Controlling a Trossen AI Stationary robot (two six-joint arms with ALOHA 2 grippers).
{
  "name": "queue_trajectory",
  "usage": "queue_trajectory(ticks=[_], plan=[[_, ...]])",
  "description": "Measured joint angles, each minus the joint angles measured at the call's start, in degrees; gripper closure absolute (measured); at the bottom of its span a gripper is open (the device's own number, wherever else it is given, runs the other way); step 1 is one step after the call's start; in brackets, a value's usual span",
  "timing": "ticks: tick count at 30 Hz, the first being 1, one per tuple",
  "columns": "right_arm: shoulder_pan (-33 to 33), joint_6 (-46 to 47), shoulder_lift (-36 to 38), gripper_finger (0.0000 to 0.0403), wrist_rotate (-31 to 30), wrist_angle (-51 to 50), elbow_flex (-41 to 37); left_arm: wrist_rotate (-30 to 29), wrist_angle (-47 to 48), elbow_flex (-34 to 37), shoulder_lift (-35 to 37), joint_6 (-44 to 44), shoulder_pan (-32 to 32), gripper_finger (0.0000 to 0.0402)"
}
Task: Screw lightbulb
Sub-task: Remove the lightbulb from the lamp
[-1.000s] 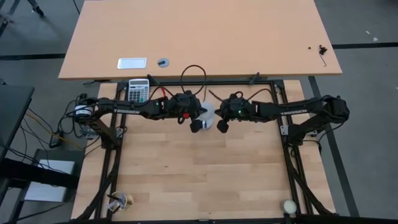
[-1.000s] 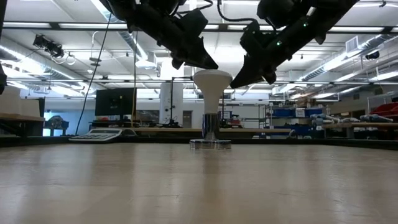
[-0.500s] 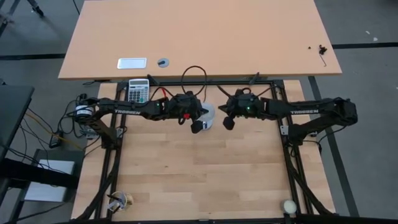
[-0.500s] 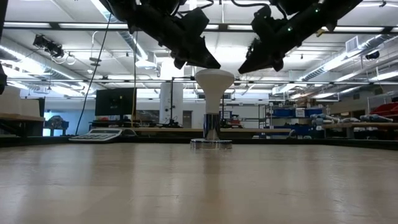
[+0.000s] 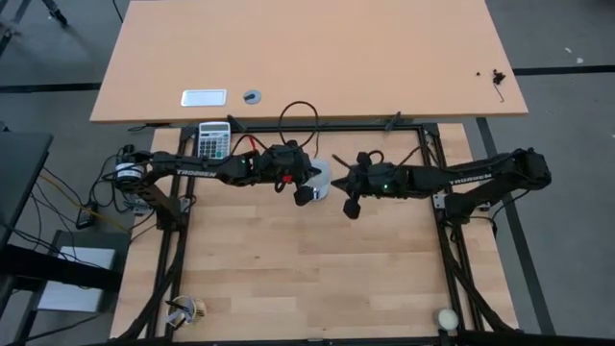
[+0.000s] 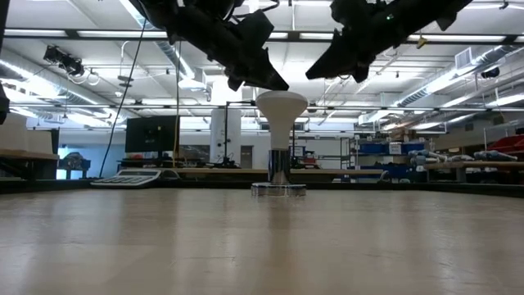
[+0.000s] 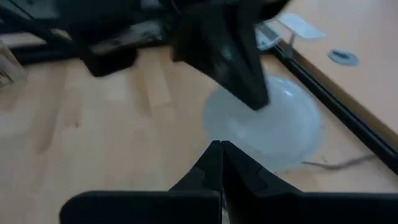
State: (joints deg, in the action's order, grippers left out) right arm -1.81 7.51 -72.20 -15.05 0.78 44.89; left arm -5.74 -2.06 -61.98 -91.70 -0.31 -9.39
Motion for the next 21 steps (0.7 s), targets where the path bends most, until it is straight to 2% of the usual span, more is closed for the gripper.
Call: queue_trajectory(ticks=[9, 21], plan=[[2.14, 0.00, -6.03, 0.0392, 0.11, 5.25, 0.00, -0.24, 0.41, -0.01, 0.17, 0.19, -0.25, 0.0402], [-1.40, -0.02, -8.35, 0.0392, -0.10, 7.37, 0.00, -0.66, 1.94, -0.22, 0.33, 0.06, -1.07, 0.0402]])
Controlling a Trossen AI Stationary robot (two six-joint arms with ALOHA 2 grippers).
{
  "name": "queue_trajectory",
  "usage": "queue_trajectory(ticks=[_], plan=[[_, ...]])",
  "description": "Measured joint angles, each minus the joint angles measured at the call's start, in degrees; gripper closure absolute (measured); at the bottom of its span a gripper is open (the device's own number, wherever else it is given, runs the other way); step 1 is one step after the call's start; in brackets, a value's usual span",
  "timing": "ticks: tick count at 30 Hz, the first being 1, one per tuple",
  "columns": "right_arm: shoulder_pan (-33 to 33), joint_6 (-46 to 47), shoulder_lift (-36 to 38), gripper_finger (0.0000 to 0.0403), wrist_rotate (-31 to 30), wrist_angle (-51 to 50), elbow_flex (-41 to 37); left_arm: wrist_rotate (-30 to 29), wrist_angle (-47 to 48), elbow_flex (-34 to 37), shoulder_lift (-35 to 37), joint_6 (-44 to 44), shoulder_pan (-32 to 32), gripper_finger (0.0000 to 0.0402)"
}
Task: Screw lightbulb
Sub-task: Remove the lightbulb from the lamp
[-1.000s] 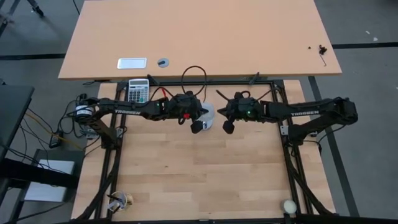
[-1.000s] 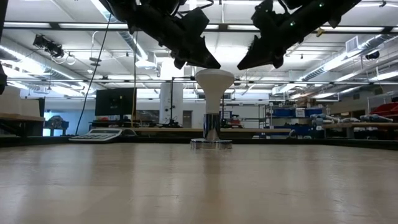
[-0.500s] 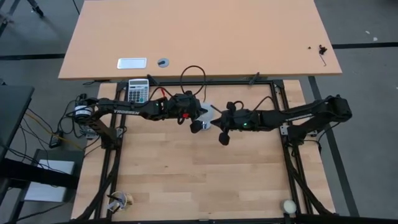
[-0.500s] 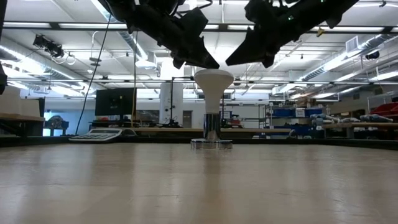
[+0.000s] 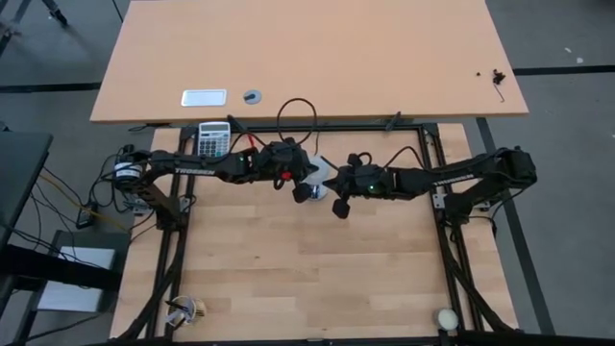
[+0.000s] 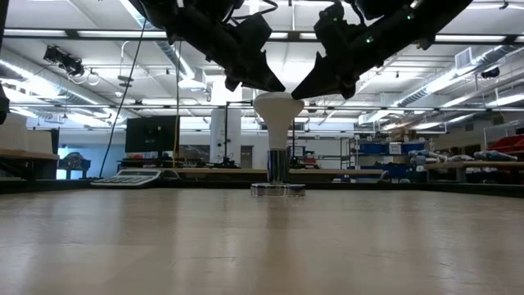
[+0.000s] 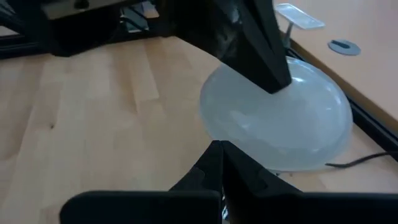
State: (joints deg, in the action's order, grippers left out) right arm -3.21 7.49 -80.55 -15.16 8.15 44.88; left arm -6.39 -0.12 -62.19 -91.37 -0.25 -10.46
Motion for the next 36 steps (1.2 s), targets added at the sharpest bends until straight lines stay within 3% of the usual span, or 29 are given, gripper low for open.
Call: queue_trajectory(ticks=[24, 30, 36], plan=[[-9.71, -2.23, 0.52, 0.0392, -1.12, 0.66, 0.00, 0.98, 2.49, 0.00, 0.00, -1.55, 0.30, 0.0402], [-8.49, -2.58, 4.63, 0.0392, 2.04, -0.54, 0.00, 0.48, 2.49, 0.00, 0.00, -1.53, 0.35, 0.0402], [-2.93, -2.56, 5.19, 0.0392, 9.61, -1.34, 0.02, -1.46, 2.14, 0.07, -0.02, -1.20, 0.33, 0.0402]])
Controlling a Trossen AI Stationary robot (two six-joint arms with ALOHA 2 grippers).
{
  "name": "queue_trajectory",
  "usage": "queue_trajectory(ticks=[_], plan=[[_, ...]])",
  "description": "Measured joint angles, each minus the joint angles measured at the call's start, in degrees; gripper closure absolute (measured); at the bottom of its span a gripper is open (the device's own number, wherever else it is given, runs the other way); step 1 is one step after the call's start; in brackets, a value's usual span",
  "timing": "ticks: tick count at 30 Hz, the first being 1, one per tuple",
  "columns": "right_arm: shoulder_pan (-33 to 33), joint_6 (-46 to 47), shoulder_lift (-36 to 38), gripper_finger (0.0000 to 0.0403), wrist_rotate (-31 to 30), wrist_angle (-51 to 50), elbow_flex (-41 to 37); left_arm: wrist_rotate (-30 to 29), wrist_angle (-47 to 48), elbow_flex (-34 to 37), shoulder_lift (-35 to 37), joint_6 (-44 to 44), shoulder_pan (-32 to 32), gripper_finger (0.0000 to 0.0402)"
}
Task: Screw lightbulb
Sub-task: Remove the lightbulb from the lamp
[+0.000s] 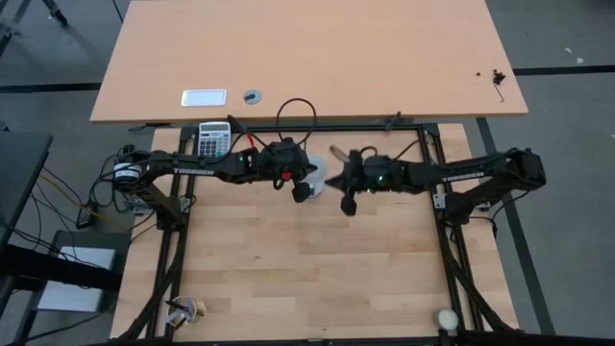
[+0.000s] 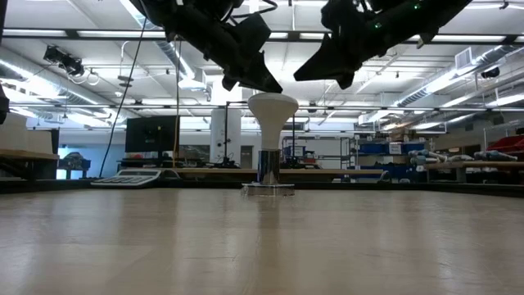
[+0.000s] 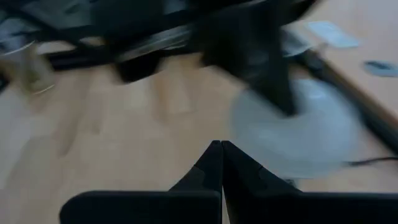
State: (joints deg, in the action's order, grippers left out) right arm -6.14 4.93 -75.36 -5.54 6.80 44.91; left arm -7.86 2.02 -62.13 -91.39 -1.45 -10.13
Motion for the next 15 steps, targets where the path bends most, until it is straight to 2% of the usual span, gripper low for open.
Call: queue_trajectory(ticks=[5, 10, 15], plan=[[3.49, 0.62, -3.91, 0.0392, -0.62, 2.42, -0.02, 0.00, -0.01, 0.00, 0.01, 0.07, -0.01, 0.0402], [2.58, 0.88, -6.01, 0.0392, -3.81, 4.14, -0.02, 0.02, 0.09, 0.00, 0.02, -0.06, -0.02, 0.0402], [0.38, 1.29, -6.03, 0.0392, -3.89, 3.22, -0.02, 0.02, 0.12, 0.00, 0.02, -0.06, -0.04, 0.0402]])
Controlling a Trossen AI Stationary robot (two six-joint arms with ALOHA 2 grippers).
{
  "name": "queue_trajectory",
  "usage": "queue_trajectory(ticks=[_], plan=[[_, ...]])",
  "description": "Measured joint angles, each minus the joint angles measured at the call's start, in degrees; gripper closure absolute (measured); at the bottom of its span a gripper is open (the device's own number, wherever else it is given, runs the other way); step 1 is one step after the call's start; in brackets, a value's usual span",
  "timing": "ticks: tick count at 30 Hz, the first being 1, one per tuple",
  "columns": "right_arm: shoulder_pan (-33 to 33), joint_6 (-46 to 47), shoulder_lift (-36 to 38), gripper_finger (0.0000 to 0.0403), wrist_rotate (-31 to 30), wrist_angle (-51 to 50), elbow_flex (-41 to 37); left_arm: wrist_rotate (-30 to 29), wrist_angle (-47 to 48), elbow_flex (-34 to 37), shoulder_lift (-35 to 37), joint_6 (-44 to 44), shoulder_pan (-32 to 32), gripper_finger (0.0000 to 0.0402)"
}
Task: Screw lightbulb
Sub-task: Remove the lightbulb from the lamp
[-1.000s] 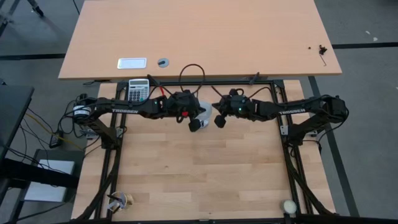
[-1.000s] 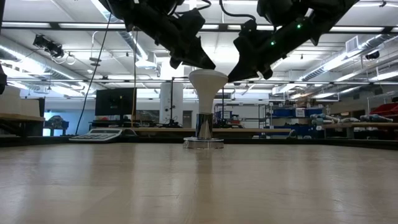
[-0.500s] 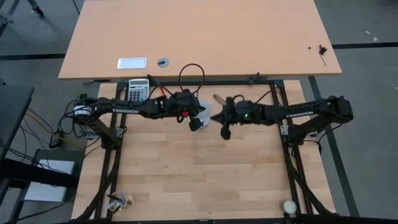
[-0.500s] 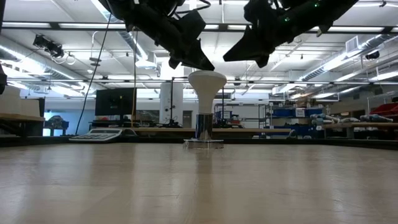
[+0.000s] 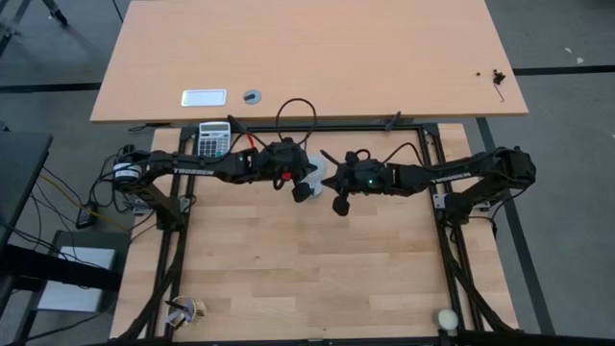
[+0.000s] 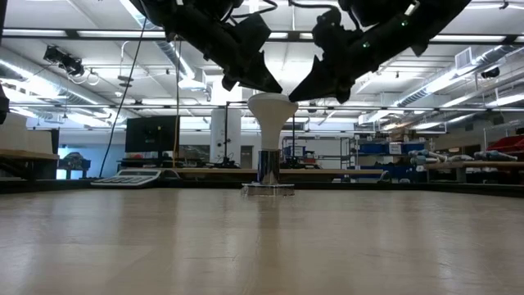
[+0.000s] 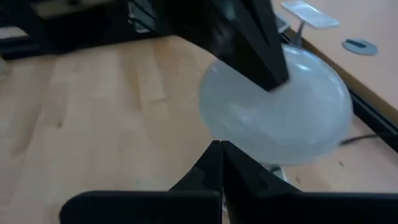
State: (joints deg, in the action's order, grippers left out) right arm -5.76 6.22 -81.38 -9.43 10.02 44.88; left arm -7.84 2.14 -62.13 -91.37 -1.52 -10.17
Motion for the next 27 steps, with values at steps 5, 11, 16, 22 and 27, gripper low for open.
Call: queue_trajectory(ticks=[5, 11, 16, 22, 27], plan=[[-2.36, 0.03, 0.00, 0.0392, 0.30, -2.19, 0.01, -0.22, 0.02, 0.00, 0.00, 0.00, -0.02, 0.0402], [-4.26, 0.24, 0.18, 0.0392, 0.26, -2.93, -0.02, -0.38, 0.47, 0.00, 0.00, -0.02, 0.02, 0.0402], [-6.05, 0.22, 0.46, 0.0392, -1.23, -2.79, -0.04, -0.40, 0.59, 0.00, 0.00, -0.20, 0.02, 0.0402], [-9.83, -1.03, 0.67, 0.0392, -1.95, -2.50, 0.02, 0.50, 0.70, -0.07, 0.00, -0.24, 0.15, 0.0402], [-11.53, -1.29, 4.33, 0.0392, 0.26, -4.60, 0.00, 0.40, 0.89, -0.07, 0.00, -0.24, 0.15, 0.0402]])
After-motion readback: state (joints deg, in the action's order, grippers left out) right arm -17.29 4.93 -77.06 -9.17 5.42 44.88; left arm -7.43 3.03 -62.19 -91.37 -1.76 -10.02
